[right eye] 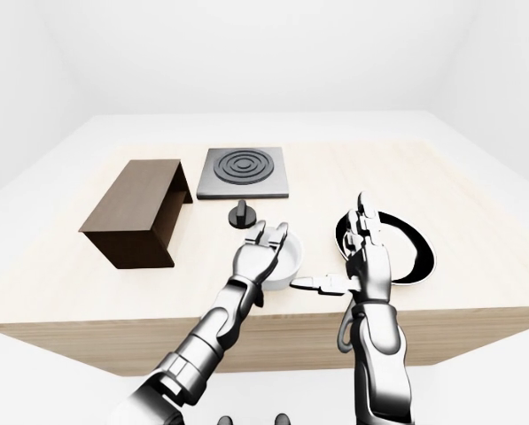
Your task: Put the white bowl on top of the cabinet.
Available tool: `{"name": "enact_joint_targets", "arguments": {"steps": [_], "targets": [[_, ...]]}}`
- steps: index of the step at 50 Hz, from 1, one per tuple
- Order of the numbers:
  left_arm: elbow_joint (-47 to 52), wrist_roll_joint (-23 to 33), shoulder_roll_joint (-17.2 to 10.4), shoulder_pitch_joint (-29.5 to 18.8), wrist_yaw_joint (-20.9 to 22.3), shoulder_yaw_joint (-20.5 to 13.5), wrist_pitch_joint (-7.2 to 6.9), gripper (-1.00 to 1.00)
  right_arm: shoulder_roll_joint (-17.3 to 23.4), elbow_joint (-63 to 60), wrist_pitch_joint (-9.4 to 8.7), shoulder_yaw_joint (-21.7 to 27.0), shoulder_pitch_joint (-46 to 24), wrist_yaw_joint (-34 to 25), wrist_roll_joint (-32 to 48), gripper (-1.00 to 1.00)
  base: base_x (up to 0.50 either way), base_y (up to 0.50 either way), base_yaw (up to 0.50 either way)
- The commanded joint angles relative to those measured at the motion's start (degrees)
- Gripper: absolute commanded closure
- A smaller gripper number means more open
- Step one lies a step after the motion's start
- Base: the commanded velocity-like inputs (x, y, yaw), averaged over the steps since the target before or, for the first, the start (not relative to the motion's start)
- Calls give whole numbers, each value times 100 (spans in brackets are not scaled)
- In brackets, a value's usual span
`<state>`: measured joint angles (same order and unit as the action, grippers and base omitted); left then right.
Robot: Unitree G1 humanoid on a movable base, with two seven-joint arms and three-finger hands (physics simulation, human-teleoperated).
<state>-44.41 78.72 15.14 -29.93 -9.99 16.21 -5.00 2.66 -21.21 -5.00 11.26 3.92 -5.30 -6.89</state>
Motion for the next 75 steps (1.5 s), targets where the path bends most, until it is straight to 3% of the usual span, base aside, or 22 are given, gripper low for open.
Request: {"name": "enact_joint_targets", "arguments": {"steps": [1, 10, 11, 13, 14, 36, 45, 58, 75], "targets": [[-270, 73, 8, -103, 110, 0, 0, -100, 1, 17, 0, -1, -8, -14, -15, -100, 0, 0, 0], [-245, 234, 21, -52, 278, 48, 0, -100, 6, 32, 0, 10, -20, -19, -31, -100, 0, 0, 0], [-204, 272, 19, -16, 312, 69, 0, -14, 6, 41, 0, 12, -26, -15, -34, -100, 0, 0, 0], [-193, 283, 20, -9, 320, 68, 0, -14, 7, 42, 0, 12, -27, -14, -35, -100, 0, 0, 0], [-185, 313, 19, 29, 344, 86, 0, 100, 5, 52, 0, 1, -28, -10, -26, -100, 0, 0, 0], [-171, 361, 42, 57, 351, 67, 0, 100, 2, 32, 0, 7, 1, -30, -30, -100, 0, 0, 0], [643, 586, -57, 304, 803, 116, 0, 100, -12, 31, 0, -22, 8, -24, -10, -100, 0, 0, 0], [2587, 1024, -308, 559, 2110, 3, 0, 100, -21, -5, 0, -61, 27, -27, 4, -100, 0, 0, 0], [3195, 1241, -459, 492, 2600, -182, 0, 100, -44, -6, 0, -116, 56, -43, 54, -100, 0, 0, 0]]}}
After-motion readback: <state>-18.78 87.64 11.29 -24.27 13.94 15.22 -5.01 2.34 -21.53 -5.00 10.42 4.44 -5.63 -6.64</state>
